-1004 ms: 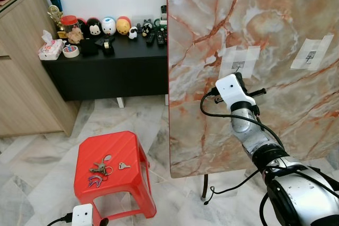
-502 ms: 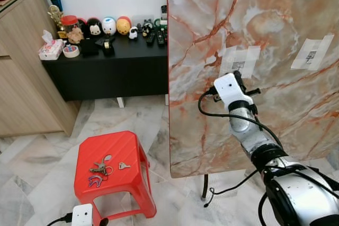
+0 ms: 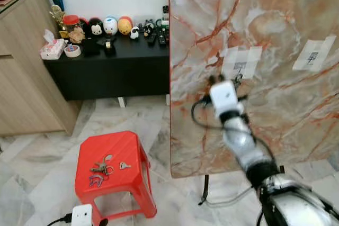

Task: Hang keys on a hook

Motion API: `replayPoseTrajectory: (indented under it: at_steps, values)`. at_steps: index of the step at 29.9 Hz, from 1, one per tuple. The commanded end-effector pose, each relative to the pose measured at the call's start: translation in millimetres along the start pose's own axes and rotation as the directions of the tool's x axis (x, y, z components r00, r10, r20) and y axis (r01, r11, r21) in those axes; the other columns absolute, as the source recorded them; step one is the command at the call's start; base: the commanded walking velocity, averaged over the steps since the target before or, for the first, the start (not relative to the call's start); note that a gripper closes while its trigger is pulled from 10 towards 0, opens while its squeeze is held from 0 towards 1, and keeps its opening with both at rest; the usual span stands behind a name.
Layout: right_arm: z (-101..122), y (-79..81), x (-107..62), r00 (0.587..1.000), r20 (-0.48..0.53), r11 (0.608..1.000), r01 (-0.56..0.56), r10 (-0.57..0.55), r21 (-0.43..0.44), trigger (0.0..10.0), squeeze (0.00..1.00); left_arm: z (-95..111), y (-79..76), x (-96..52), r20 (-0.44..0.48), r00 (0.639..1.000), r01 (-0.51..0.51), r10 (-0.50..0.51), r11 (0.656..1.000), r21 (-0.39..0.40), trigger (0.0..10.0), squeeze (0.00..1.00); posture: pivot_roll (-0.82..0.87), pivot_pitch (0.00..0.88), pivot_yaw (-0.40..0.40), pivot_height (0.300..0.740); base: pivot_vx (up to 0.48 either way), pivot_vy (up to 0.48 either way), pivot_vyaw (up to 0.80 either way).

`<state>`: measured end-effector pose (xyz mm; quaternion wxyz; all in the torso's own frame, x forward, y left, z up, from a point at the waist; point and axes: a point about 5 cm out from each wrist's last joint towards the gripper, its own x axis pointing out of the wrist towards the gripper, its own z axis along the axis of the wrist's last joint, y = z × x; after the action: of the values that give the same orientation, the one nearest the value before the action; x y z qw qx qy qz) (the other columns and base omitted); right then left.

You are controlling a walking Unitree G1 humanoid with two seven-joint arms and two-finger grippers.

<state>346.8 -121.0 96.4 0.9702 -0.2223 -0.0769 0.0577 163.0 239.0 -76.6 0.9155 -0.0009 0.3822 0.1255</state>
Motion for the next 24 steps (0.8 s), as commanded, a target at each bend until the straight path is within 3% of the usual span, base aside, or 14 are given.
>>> replayPoseTrajectory:
  at_steps: [1,2,4,5,7,9,10,13,19,20,22,24]
  values:
    - [-28.4,7.3,-24.4,0.992,-0.127,0.998,0.017,-0.008,0.067,10.0,0.0,-8.0,5.5,-2.7,-0.034,0.999,-0.014,0.015,1.0,0.003,10.0,0.0,0.02,0.0,-0.002,0.74,0.0,0.0,0.0]
    - [-28.4,7.3,-24.4,0.992,-0.127,0.998,0.017,-0.008,0.067,10.0,0.0,-8.0,5.5,-2.7,-0.034,0.999,-0.014,0.015,1.0,0.003,10.0,0.0,0.02,0.0,-0.002,0.74,0.0,0.0,0.0]
    - [-70.5,15.6,-65.0,0.94,-0.341,0.982,0.086,-0.024,0.166,10.0,0.0,-8.3,8.6,-3.0,-0.035,0.999,-0.018,0.019,1.0,0.009,10.0,0.0,0.02,0.002,0.009,0.74,0.0,0.0,0.0]
    - [-70.5,15.6,-65.0,0.94,-0.341,0.982,0.086,-0.024,0.166,10.0,0.0,-8.3,8.6,-3.0,-0.035,0.999,-0.018,0.019,1.0,0.009,10.0,0.0,0.02,0.002,0.009,0.74,0.0,0.0,0.0]
    - [-98.2,17.6,-93.1,0.854,-0.519,0.947,0.199,-0.04,0.253,10.0,0.0,-7.8,9.7,-2.9,-0.036,0.999,-0.015,0.016,1.0,0.02,10.0,0.0,0.01,0.005,0.018,0.74,0.0,0.0,0.0]
    - [-98.2,17.6,-93.1,0.854,-0.519,0.947,0.199,-0.04,0.253,10.0,0.0,-7.8,9.7,-2.9,-0.036,0.999,-0.015,0.016,1.0,0.02,10.0,0.0,0.01,0.005,0.018,0.74,0.0,0.0,0.0]
    - [-116.6,18.6,-113.9,0.759,-0.65,0.908,0.297,-0.037,0.295,10.0,0.0,-6.5,10.2,-2.4,-0.035,0.999,-0.01,0.011,0.999,0.031,10.0,0.0,0.01,0.006,0.027,0.74,0.0,0.0,0.0]
    - [-138.1,22.5,-143.1,0.608,-0.793,0.841,0.421,0.015,0.339,10.0,0.0,-2.9,11.0,-1.0,-0.029,1.0,-0.005,0.006,0.999,0.04,10.0,0.0,0.01,0.007,0.037,0.74,0.0,0.0,0.0]
    - [-158.4,38.8,-194.4,0.436,-0.884,0.882,0.334,0.168,0.332,10.0,0.0,1.3,13.5,0.4,-0.023,1.0,-0.006,0.007,0.999,0.047,10.0,0.0,0.0,0.009,0.05,0.74,0.0,0.0,0.0]
    - [-158.4,38.8,-194.4,0.436,-0.884,0.882,0.334,0.168,0.332,10.0,0.0,1.3,13.5,0.4,-0.023,1.0,-0.006,0.007,0.999,0.047,10.0,0.0,0.0,0.009,0.05,0.74,0.0,0.0,0.0]
    - [-164.1,43.7,-216.3,0.344,-0.92,0.888,0.339,0.19,0.31,10.0,0.0,1.6,13.6,0.7,-0.027,1.0,0.0,0.001,0.998,0.056,10.0,0.0,-0.01,0.007,0.057,0.74,0.0,0.0,0.0]
    - [-166.6,43.6,-225.3,0.3,-0.937,0.897,0.341,0.18,0.282,10.0,0.0,1.1,12.2,0.6,-0.028,1.0,0.005,-0.003,0.998,0.06,10.0,0.0,0.0,0.006,0.057,0.74,0.0,0.0,0.0]
